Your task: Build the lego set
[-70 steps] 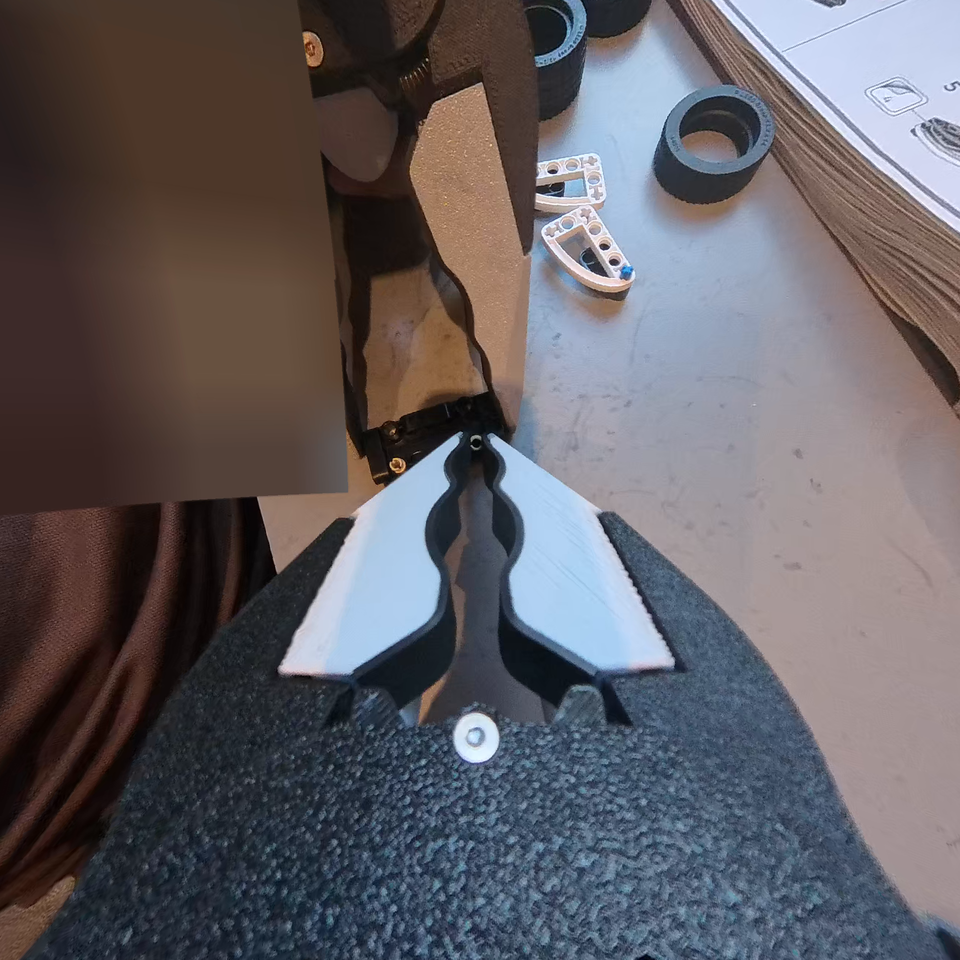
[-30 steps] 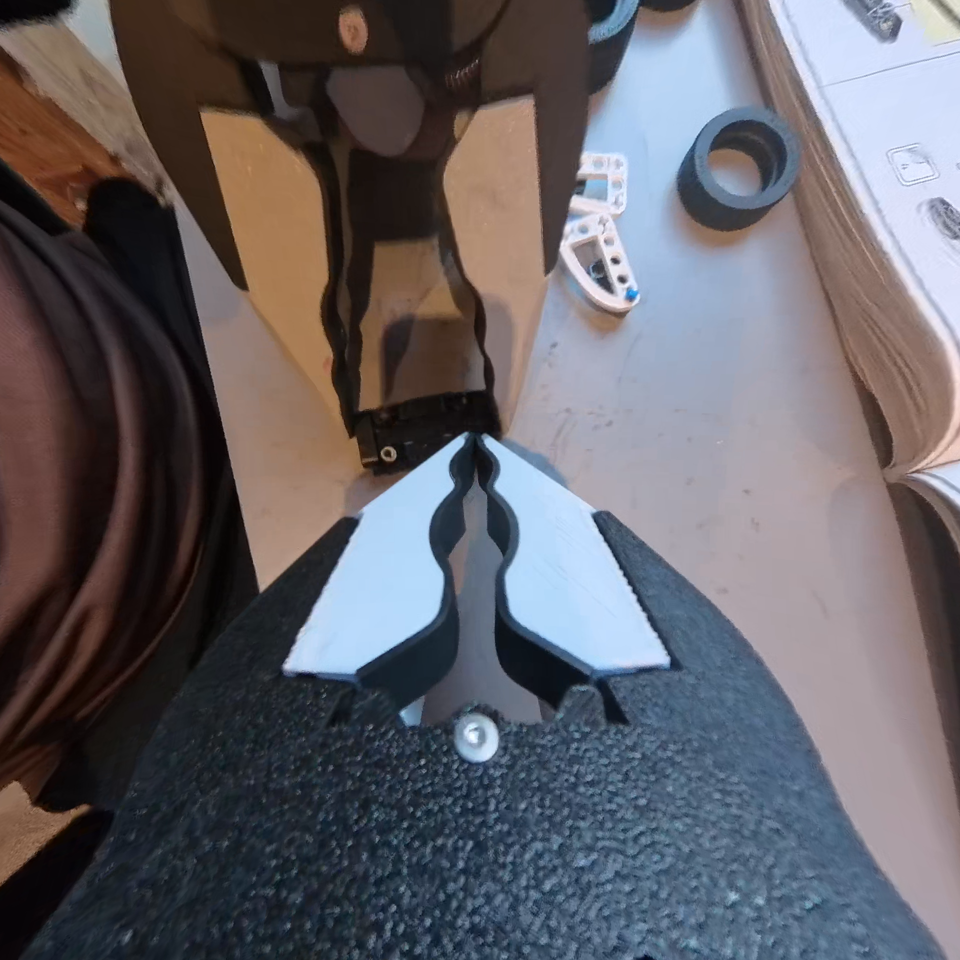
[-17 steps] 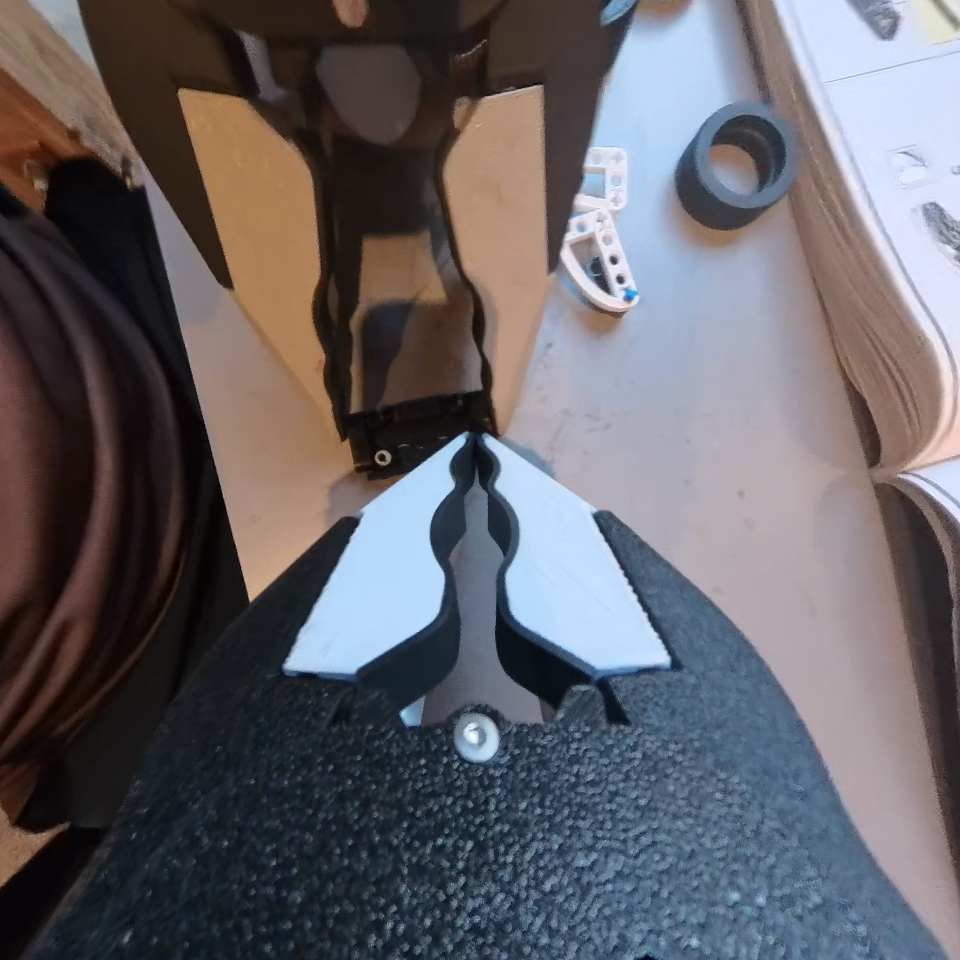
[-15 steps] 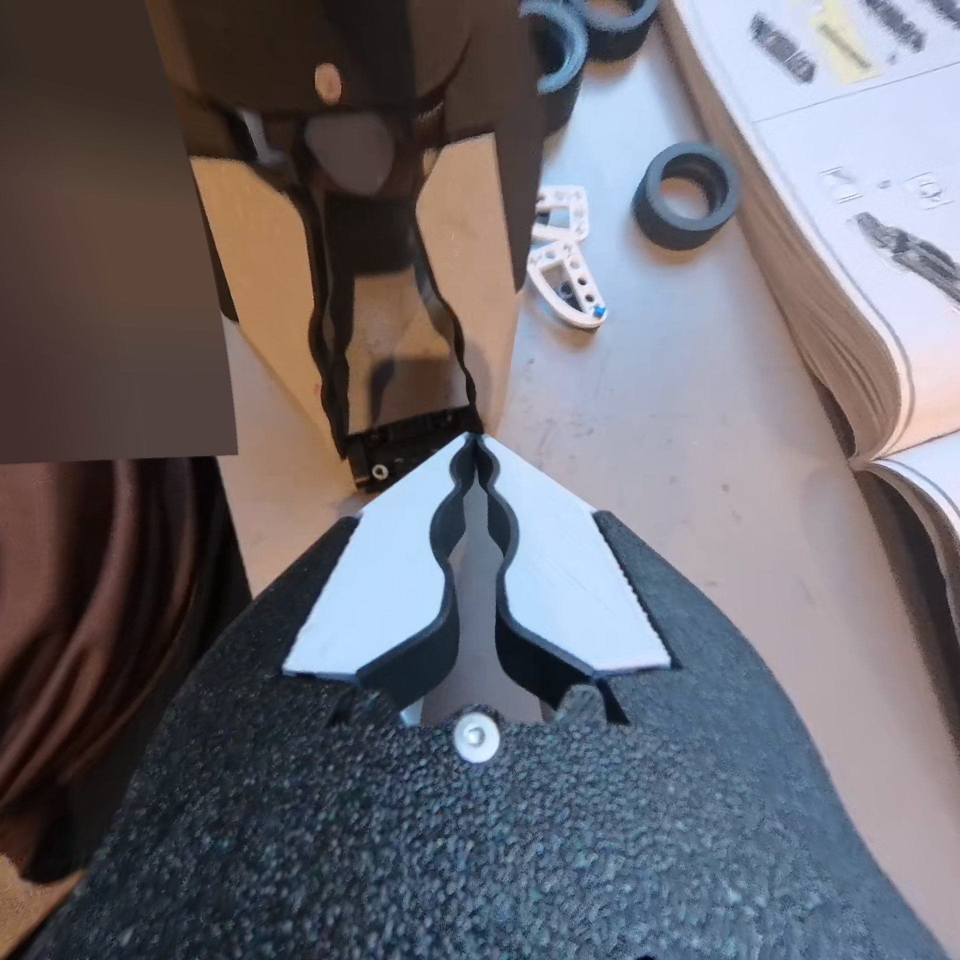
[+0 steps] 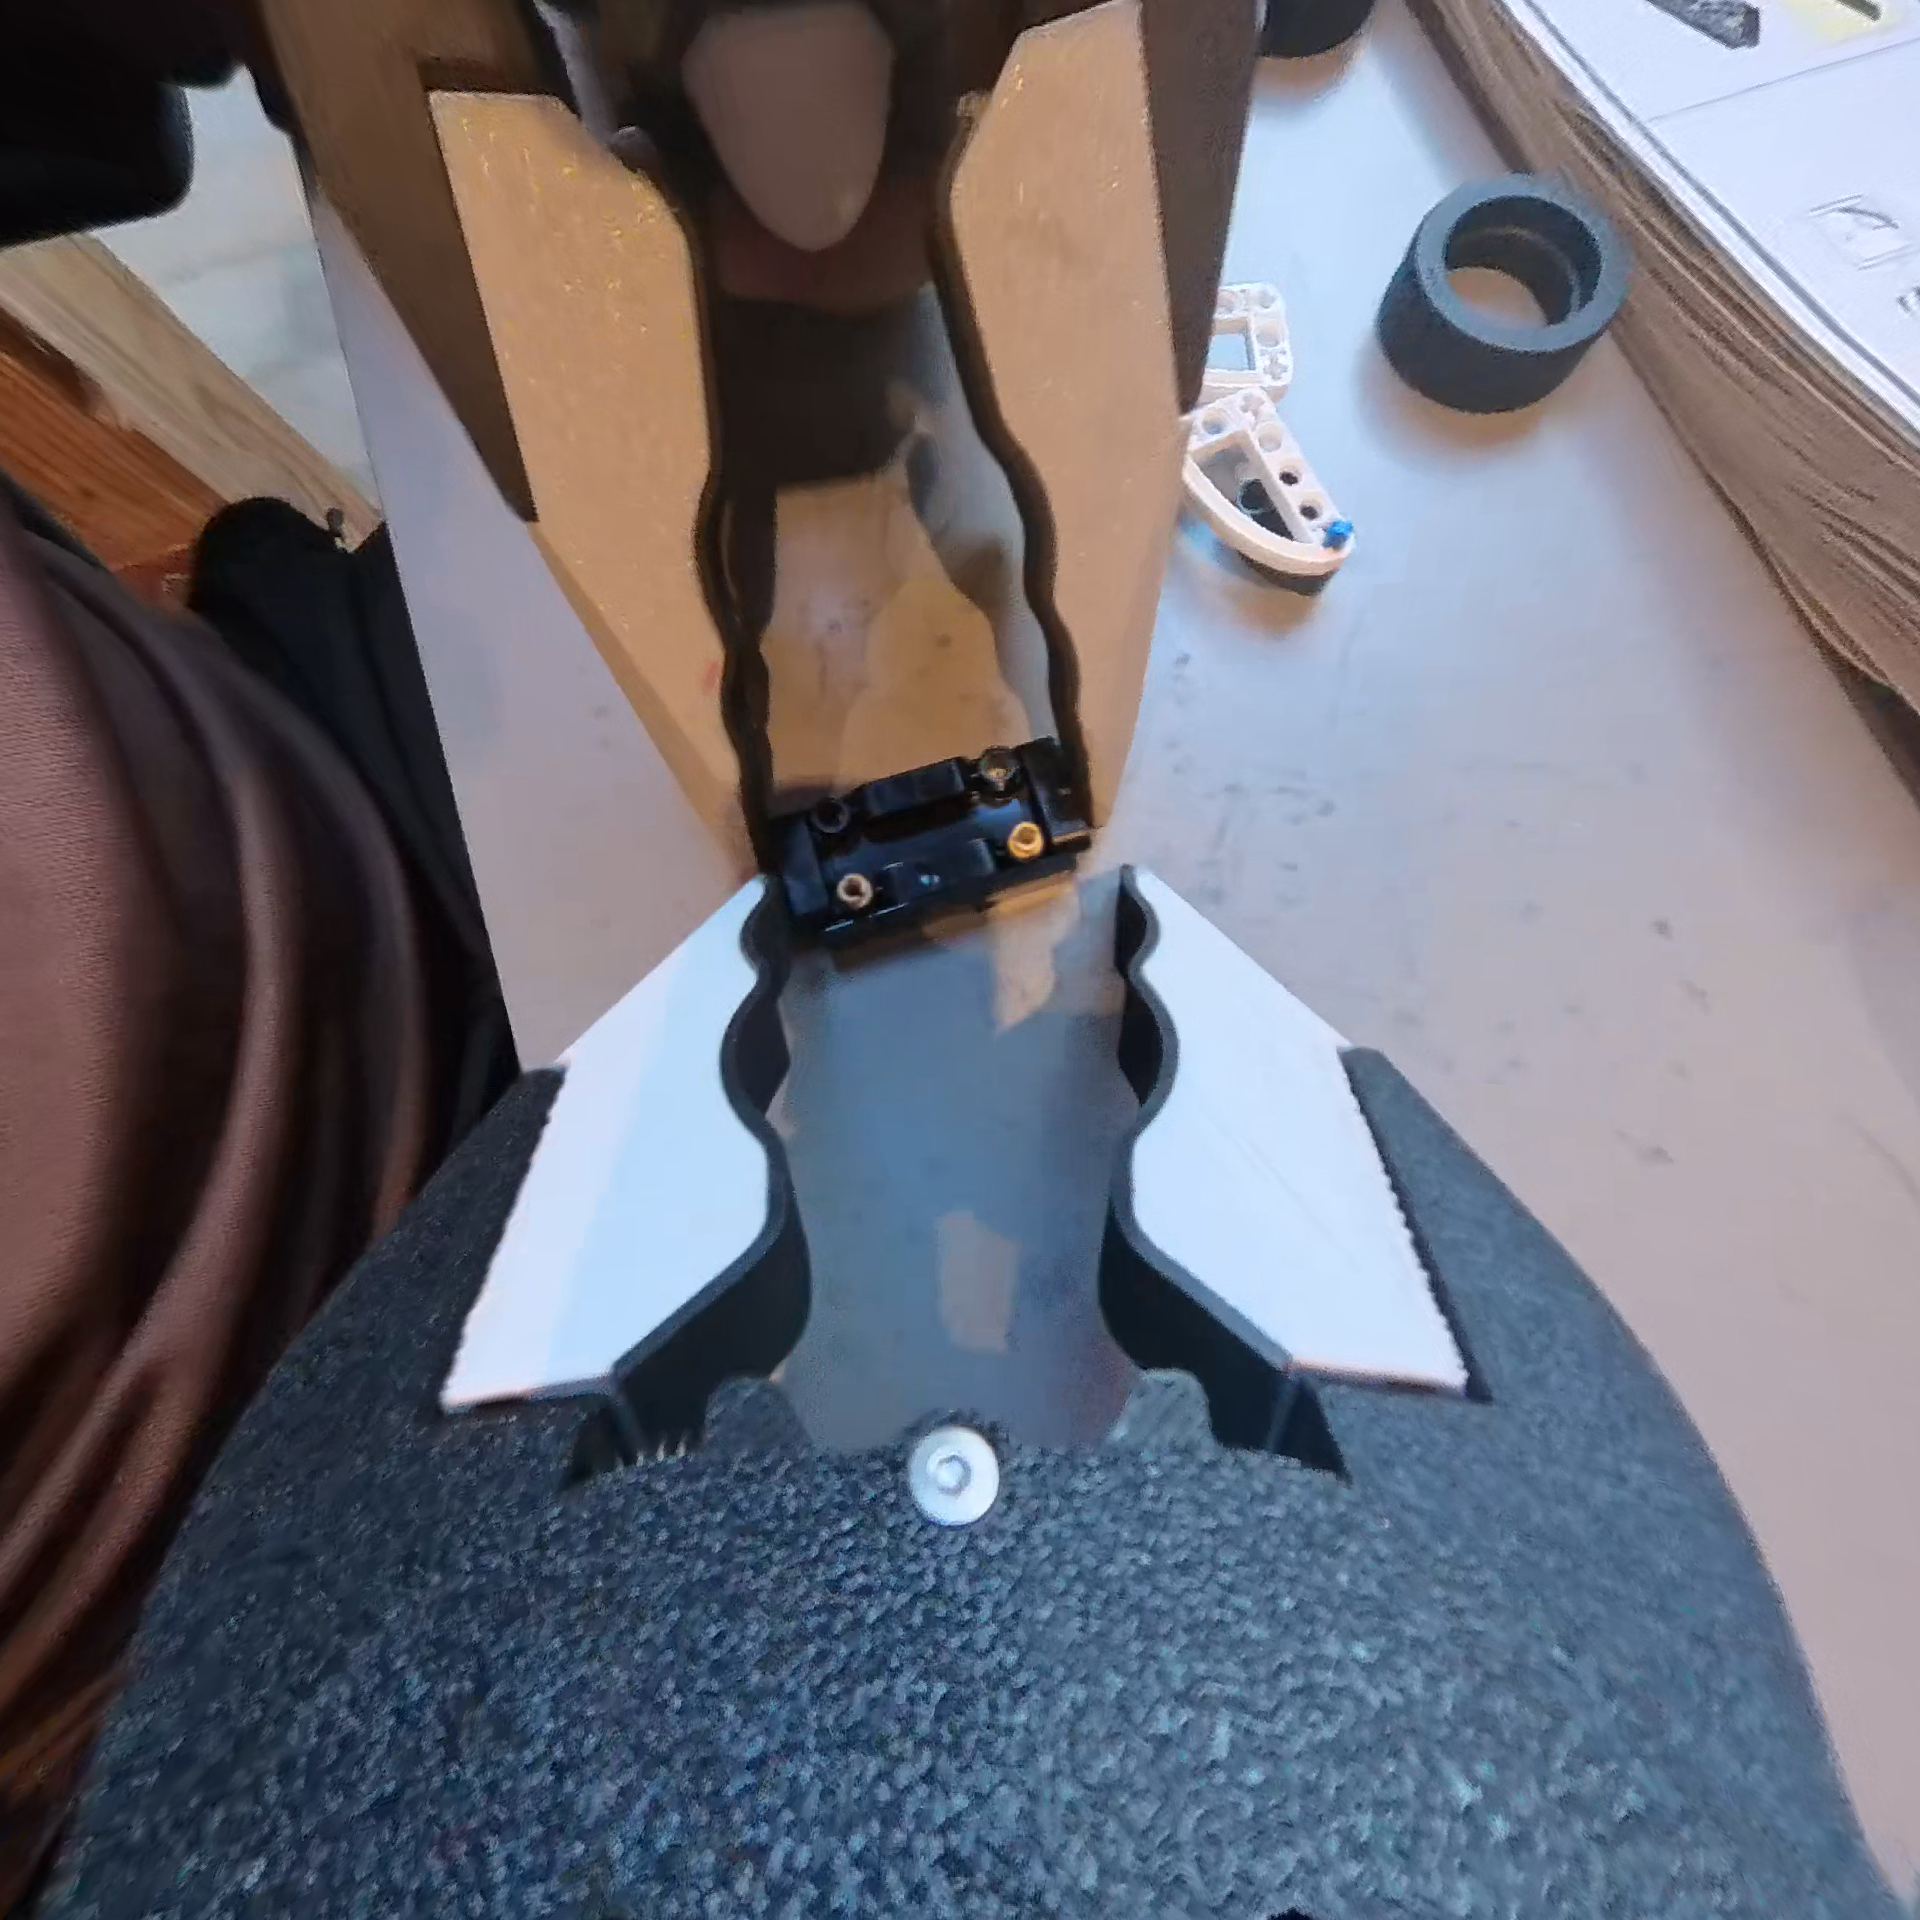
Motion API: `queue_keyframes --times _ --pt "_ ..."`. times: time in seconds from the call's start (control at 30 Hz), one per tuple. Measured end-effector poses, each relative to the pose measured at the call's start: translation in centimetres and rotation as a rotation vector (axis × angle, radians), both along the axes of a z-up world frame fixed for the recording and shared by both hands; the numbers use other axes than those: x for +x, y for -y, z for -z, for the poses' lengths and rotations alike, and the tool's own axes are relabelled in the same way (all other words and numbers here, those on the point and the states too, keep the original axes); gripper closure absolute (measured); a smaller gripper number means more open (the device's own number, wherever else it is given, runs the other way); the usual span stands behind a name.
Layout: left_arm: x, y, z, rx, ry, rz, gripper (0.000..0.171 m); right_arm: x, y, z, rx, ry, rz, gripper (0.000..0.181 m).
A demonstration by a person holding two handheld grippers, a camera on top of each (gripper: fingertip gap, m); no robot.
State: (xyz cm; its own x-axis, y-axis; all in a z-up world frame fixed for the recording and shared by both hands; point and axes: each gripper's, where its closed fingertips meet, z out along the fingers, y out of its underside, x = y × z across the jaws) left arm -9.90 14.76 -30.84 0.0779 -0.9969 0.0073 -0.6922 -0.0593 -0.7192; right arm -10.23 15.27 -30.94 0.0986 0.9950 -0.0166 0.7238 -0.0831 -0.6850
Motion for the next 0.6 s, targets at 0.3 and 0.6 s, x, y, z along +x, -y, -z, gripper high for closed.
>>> queue_keyframes --times 0.3,0.6 --pt "-1.2 -1.0 -1.0 -0.020 0.057 -0.068 0.114 -1.1 0.0 0.0 -0.009 -0.046 -0.031 0.127" --pt "-2.8 -1.9 -2.6 -0.041 0.110 -0.083 0.113 -1.2 -0.2 -0.3 -0.101 -0.090 -0.029 0.136"
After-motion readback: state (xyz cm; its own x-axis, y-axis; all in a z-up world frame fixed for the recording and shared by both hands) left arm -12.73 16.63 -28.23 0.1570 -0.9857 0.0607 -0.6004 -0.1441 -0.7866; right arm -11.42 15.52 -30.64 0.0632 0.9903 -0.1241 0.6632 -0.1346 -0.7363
